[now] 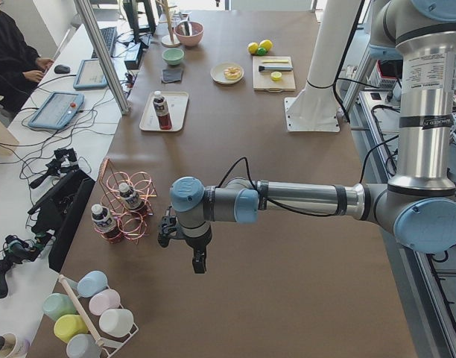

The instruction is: Place donut on tray

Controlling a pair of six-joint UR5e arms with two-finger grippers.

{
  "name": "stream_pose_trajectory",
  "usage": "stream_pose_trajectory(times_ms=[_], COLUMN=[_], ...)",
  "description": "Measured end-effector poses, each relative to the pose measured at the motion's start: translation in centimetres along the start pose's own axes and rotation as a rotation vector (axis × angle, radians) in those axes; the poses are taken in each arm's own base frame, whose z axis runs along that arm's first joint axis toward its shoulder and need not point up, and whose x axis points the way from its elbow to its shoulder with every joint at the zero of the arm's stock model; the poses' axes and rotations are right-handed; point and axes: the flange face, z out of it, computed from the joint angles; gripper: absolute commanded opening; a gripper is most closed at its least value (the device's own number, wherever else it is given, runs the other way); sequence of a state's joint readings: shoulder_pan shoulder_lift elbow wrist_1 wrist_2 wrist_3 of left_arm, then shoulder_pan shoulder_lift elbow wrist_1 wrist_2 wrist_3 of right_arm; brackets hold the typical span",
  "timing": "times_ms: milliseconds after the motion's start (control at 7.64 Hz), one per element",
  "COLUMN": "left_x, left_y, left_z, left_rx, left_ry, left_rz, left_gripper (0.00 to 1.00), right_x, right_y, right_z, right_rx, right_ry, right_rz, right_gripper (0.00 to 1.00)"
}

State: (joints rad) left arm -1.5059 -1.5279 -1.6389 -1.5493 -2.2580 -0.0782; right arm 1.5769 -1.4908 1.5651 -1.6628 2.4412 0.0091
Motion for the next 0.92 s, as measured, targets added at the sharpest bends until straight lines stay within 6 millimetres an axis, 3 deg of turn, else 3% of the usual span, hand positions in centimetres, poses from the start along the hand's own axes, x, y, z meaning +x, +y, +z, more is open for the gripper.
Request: stream_pose_trajectory(times_ms=[523, 654, 916], left_x=[0.0, 0.0, 0.0], left_y=[0.0, 0.0, 0.0], left_z=[0.1, 0.1, 0.0], left_rx=[-0.002, -0.002, 0.000], left_ry=[0.000, 0.000, 0.000], left_rz=[-0.001, -0.001, 0.000], left_gripper=[0.98, 0.98, 0.98], right_x=[-0.3, -1.3, -7.4], right_y=[-0.1, -0.4, -1.0], right_z=[-0.2, -0.2, 0.1], right_rx=[0.005, 0.005, 0.005], right_ry=[0.000, 0.000, -0.003], right_rz=[-0.004, -0.010, 0.029], right_gripper=[1.00, 1.00, 1.00])
